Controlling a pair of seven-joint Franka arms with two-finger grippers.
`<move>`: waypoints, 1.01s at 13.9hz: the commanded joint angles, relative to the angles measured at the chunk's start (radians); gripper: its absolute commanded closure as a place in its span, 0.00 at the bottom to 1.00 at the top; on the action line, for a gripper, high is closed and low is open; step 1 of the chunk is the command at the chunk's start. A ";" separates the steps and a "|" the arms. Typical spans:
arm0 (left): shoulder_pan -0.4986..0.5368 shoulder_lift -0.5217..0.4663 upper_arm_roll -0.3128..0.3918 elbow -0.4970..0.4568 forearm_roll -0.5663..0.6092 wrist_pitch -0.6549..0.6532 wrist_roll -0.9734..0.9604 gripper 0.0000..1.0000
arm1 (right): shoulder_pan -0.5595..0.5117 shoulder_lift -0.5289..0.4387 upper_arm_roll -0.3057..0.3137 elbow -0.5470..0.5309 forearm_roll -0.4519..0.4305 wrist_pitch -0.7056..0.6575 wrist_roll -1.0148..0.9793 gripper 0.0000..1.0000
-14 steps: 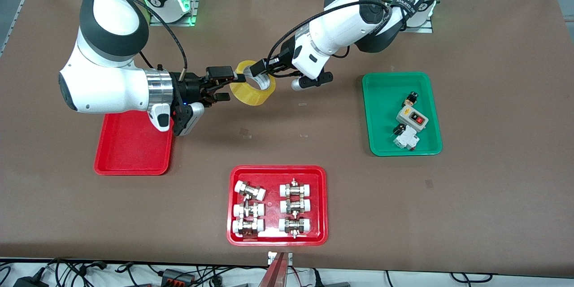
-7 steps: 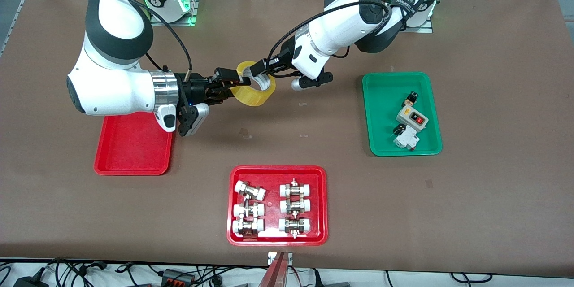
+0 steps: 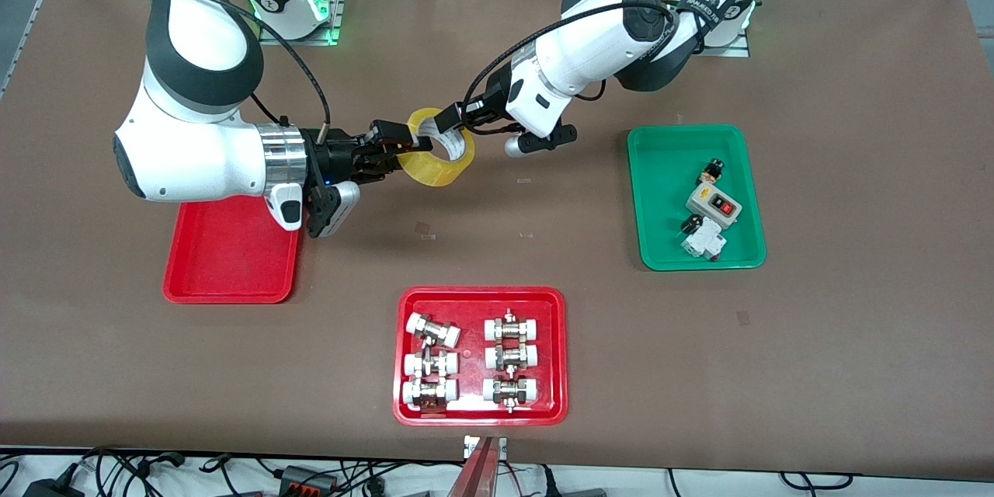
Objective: Left arm passes tape to right arm into tray
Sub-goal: 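Carry the tape with the right gripper while the left gripper withdraws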
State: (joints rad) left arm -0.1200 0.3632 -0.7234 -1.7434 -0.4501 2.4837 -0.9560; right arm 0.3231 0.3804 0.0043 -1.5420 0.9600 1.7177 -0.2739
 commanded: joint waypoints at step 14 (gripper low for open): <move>0.336 -0.170 0.005 0.008 0.306 -0.506 0.085 0.00 | -0.006 0.026 -0.006 0.019 -0.016 -0.006 -0.019 0.67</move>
State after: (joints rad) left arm 0.1795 0.2406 -0.7150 -1.7249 -0.2110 2.0273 -0.8772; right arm 0.3231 0.3922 -0.0009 -1.5419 0.9529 1.7182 -0.2804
